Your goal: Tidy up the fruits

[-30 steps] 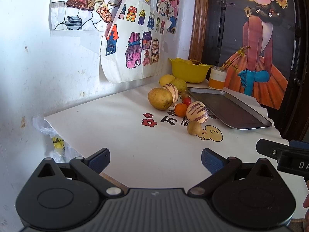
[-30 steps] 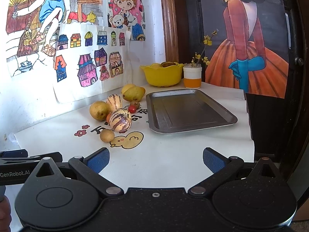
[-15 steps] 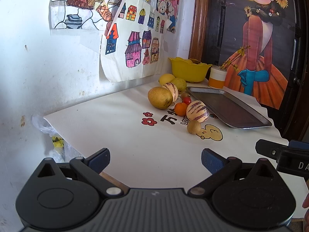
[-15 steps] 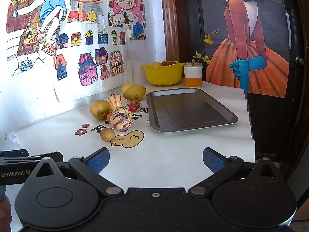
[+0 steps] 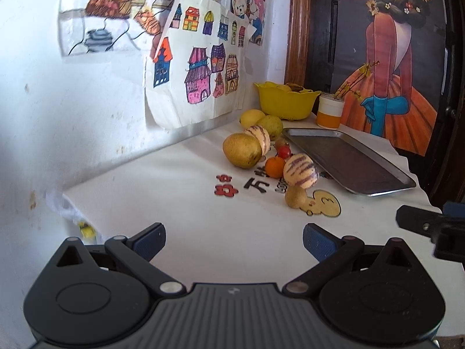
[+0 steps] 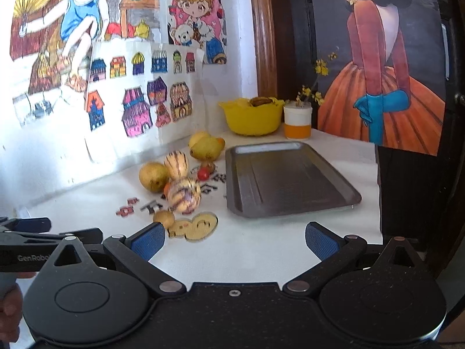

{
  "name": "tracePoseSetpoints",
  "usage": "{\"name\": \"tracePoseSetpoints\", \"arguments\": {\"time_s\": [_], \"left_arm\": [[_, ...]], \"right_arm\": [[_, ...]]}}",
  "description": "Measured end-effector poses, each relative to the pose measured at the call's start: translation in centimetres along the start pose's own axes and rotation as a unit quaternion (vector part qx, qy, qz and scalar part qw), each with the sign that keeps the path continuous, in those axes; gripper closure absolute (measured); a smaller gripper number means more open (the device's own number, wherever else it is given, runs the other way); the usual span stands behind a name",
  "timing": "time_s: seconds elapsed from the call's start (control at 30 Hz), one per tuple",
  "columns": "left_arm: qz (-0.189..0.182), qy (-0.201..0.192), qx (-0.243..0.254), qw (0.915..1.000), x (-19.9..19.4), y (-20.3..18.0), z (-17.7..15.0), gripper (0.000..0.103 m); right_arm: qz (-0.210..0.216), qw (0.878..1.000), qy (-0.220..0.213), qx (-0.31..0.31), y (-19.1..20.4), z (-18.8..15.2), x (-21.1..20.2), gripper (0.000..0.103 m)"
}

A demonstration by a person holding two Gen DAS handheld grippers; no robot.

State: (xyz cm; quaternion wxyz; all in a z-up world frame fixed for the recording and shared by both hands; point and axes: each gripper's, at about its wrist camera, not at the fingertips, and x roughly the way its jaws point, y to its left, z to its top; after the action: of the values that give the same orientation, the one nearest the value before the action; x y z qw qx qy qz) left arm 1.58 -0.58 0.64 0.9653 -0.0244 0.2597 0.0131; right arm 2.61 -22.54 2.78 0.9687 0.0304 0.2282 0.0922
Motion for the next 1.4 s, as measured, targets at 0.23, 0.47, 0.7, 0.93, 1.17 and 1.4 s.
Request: {"name": "tracePoseSetpoints", "arguments": {"time_s": [0.23,0.47,0.7,0.93,1.17,1.4], "left_arm": [[-0.019,0.017,0.031,0.9992,1.2,0.3,2.8,0.000],[-0.050,0.043,0.076,0.9949,2.9,-0.5,4.1,0.000],[-0.076,0.074,0.084,0.9909,6.3,-1.5,5.2,0.000],[-0.085,0.084,0.092,0.9886,8.7,-2.6,5.0,0.002],[-0.094,0.089,0.092,0.9873,9.5,-3.3,4.5,0.012],[-0.102,0.098,0.083,0.9865,10.3,-3.5,4.2,0.031]], "right_arm": [[0.036,0.999,0.012,0.015,-1.8,3.4,0.7,0.000],[0.125,0.992,0.018,-0.028,-2.3,8.1,3.4,0.000],[0.144,0.986,0.063,-0.060,-0.5,10.8,8.2,0.000],[0.159,0.973,0.120,-0.115,1.4,9.6,13.1,0.001],[0.159,0.969,0.159,-0.100,1.6,8.1,16.2,0.010],[0.163,0.965,0.186,-0.083,1.5,7.4,18.3,0.027]]}}
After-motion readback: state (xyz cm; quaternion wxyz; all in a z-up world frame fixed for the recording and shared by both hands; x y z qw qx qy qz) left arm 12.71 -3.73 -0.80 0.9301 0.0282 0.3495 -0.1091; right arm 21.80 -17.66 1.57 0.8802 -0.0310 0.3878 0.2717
